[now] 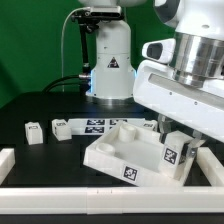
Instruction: Assemble one leg
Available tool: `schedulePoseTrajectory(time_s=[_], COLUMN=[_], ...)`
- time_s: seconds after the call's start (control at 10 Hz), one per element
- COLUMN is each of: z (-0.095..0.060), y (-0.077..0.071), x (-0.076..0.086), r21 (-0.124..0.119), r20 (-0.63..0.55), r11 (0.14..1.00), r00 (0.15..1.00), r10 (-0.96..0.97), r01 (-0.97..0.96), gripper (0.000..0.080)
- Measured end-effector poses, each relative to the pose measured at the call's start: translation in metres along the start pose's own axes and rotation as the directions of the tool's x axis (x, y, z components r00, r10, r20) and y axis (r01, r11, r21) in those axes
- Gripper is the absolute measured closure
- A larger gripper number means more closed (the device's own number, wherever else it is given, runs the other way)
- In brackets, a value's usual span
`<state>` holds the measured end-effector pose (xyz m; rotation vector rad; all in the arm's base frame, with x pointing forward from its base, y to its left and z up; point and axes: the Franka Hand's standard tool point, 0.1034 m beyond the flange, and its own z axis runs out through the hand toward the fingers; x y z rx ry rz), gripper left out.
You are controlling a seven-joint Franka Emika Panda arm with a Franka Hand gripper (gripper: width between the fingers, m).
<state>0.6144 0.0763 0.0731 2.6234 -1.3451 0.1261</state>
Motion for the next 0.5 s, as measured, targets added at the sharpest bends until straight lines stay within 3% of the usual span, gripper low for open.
schedulePoseTrajectory(time_s=[0.1, 0.2, 0.3, 0.4, 0.5], z=[-0.0002, -0.0002, -0.0002, -0.0002, -0.0002], y=[-0.0008, -0.0011, -0.0011, -0.0011, -0.0011], x=[-0.0003, -0.0009, -0.0008, -0.0009, -0.0009], r21=[0.003, 0.004, 0.004, 0.004, 0.004], r20=[0.0, 0.0, 0.0, 0.0, 0.0], r11=[1.0, 1.0, 1.0, 1.0, 1.0], r00=[1.0, 1.0, 1.0, 1.0, 1.0], r10=[-0.007, -0.007, -0.007, -0.007, -0.007], r01=[0.007, 0.007, 0.007, 0.007, 0.007], gripper=[0.0406, 0.0406, 0.0227, 0.0166, 0.0166])
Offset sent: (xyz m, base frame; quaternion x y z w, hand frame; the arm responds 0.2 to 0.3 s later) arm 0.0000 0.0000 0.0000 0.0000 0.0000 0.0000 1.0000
